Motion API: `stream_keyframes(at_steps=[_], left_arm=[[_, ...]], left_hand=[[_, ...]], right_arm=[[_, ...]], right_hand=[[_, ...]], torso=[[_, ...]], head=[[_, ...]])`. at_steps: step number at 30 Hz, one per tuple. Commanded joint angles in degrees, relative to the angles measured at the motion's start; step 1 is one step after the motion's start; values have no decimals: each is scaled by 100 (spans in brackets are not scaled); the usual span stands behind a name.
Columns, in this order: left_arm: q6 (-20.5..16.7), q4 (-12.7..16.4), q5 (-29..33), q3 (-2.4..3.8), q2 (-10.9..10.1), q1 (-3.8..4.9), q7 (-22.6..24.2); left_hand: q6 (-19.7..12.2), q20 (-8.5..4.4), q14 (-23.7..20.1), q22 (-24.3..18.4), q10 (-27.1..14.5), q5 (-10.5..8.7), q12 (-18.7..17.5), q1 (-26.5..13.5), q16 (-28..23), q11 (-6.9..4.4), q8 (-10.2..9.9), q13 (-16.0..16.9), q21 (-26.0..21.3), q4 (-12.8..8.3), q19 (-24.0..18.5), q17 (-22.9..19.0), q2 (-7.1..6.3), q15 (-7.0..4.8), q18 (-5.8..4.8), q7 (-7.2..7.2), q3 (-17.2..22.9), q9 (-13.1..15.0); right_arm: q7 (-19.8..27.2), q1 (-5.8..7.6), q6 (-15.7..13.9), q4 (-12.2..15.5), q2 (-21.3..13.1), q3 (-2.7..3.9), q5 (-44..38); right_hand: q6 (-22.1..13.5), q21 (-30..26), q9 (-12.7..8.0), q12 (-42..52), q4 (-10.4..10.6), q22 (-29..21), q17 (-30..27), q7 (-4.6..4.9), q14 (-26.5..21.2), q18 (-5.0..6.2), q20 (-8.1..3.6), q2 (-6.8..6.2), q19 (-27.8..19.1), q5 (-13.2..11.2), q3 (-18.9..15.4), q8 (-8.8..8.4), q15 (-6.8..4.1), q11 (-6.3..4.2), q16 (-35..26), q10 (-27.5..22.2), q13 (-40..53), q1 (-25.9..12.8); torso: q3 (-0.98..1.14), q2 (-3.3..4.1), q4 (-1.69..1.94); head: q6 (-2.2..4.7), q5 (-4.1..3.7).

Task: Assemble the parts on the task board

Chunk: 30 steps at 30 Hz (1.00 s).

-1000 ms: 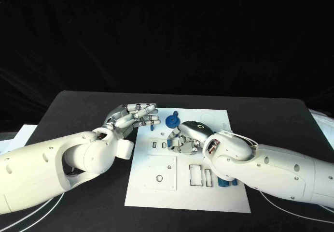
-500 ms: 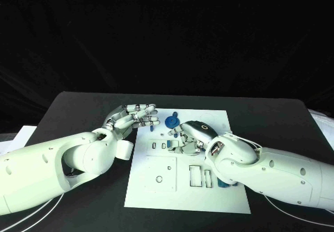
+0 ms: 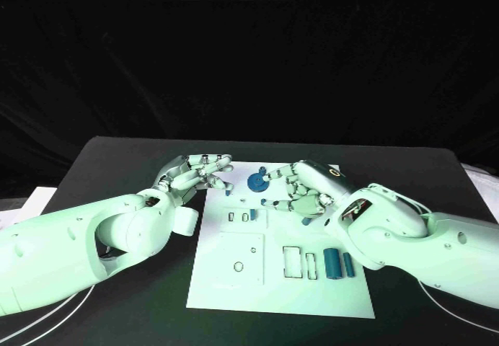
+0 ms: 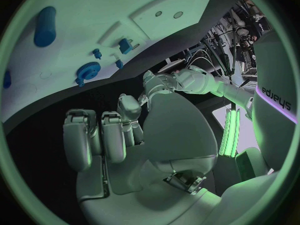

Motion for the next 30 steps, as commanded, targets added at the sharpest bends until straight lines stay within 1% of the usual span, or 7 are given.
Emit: stream_keyframes(at_steps=[1,5,8,12,16,24,30], left_arm=[[-17,-42,-1203,4,13,27,-1358],[645,-138,-2626,5,81,192,-3085],[1172,-204,-3640,5,178,345,-4126],[1510,-333,-4649,5,363,485,-4864],[1750,-515,-5213,4,574,581,-5320],[2047,-710,-5658,6,999,660,-5932],[2111,-893,-5834,5,1267,697,-6148]], left_hand=[[62,-163,367,370,453,-23,434,-214,2824,-214,63,285,618,141,366,2615,-16,-158,33,-183,-18,19],[192,-264,453,2811,633,-32,1451,-1037,5094,-355,330,1087,2805,769,855,4980,-16,-273,-278,-269,-425,125],[158,-333,472,3960,10,-89,2866,-1201,5662,-355,780,2353,3855,1259,692,5626,71,-280,-362,-321,-808,325],[305,-383,639,5499,336,-176,5006,-1210,6021,-495,1406,4536,5000,1300,981,6118,201,-360,-531,-503,-1065,690],[279,-449,639,6220,675,-211,6078,-1254,6021,-587,1835,5742,5489,1308,1177,6118,229,-440,-646,-596,-1250,1058],[-91,-483,639,6530,690,-440,6478,-1537,6021,-620,2578,6252,5696,1309,1203,6118,280,-498,-689,-681,-1629,1891],[-213,-504,639,6670,693,-472,6509,-1618,6021,-642,2789,6308,5773,1324,1247,6118,287,-515,-713,-702,-1742,2165]], right_arm=[[560,204,229,86,-240,12,1362],[591,446,295,64,-573,15,2124],[577,559,317,34,-769,16,2416],[403,627,353,-16,-907,17,2563],[230,651,387,-90,-948,16,2581],[36,665,436,-175,-974,15,2543],[-25,666,464,-195,-963,12,2517]], right_hand=[[77,-37,11,-79,-69,361,894,-5,466,-60,18,105,68,117,146,30,6,-19,-55,-73,-51,181],[136,-43,17,-74,-118,355,876,-15,463,-59,5,173,64,180,211,43,-5,-30,-69,-71,-52,257],[147,-43,18,-79,-119,355,872,-17,462,-59,4,178,65,183,213,47,-7,-31,-71,-71,-56,254],[190,-92,21,-137,-118,257,769,-24,438,-38,-6,180,18,346,218,54,-16,-41,-136,-90,-97,229],[204,-124,17,-176,-128,196,704,-30,424,-26,-14,174,-10,472,230,46,-23,-47,-179,-99,-127,222],[214,-144,17,-211,-133,155,662,-33,414,-18,-16,164,-29,494,230,47,-26,-50,-206,-111,-151,219],[219,-147,17,-214,-134,150,661,-34,414,-17,-17,161,-32,499,230,48,-26,-50,-207,-112,-153,218]], torso=[[21,-62,-43],[37,-117,-83],[48,-152,-99],[64,-180,-106],[68,-195,-114],[56,-192,-115],[67,-186,-110]], head=[[-15,-4],[-43,30],[-70,36],[-84,42],[-118,59],[-140,62],[-163,80]])
